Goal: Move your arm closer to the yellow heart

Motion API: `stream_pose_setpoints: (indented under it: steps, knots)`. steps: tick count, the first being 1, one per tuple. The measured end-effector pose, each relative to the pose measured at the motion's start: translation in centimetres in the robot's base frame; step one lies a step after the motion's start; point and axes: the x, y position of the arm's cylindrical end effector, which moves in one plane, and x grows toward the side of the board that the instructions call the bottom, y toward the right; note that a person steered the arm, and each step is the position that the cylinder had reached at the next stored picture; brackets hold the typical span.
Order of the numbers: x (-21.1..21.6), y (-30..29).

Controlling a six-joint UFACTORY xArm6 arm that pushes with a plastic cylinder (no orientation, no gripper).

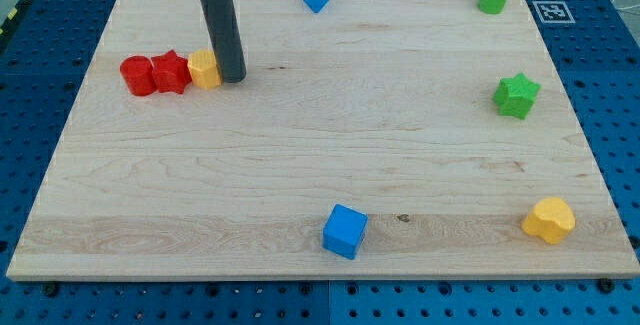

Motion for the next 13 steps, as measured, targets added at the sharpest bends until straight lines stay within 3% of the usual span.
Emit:
stream_pose_setpoints:
  steps: [3,9,11,13]
  knots:
    - [1.3,1.2]
    - [20.5,25.8]
    - [24.2,33.1]
    - [24.0,36.2]
